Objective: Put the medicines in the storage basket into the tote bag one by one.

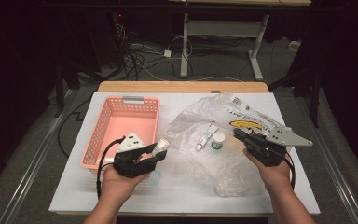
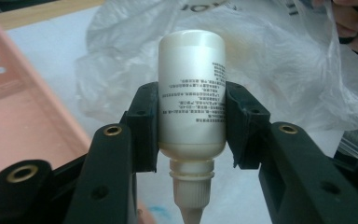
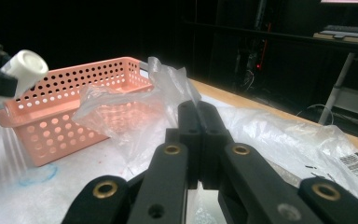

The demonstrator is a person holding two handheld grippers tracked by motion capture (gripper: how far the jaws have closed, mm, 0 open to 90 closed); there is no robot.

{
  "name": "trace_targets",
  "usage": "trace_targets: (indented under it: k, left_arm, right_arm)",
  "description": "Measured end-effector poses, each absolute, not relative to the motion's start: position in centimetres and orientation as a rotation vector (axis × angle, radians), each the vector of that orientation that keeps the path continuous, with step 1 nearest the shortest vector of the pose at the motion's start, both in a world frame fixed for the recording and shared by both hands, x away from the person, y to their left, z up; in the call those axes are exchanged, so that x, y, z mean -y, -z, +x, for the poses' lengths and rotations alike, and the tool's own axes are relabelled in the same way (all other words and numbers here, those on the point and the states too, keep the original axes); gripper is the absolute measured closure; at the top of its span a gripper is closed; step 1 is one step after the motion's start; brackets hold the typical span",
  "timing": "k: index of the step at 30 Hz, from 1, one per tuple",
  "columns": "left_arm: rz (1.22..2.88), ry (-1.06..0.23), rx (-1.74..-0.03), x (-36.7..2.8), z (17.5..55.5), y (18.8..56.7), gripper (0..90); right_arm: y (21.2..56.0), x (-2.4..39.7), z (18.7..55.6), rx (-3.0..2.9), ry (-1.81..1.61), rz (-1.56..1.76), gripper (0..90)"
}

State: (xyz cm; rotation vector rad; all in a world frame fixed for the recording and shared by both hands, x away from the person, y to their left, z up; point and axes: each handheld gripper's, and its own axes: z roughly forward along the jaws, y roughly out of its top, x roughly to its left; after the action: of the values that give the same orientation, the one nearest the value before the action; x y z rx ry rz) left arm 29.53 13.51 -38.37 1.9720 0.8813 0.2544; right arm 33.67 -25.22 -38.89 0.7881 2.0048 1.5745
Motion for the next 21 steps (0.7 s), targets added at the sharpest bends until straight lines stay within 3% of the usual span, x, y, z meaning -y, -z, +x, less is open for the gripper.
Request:
trace_targets:
  k: [9, 21]
  left_arm:
    - [2.076, -0.233, -0.817, -8.9, 30.5, 40.5, 58.2]
    - [2.08, -0.169, -0.787, -3.9, 32.9, 42.3, 58.2]
  right_arm:
    - [38.9, 25.2, 33.7, -2.008, -1.579, 0.792, 90.0]
    - [38.9, 25.0, 33.5, -2.01, -1.581, 0.776, 90.0]
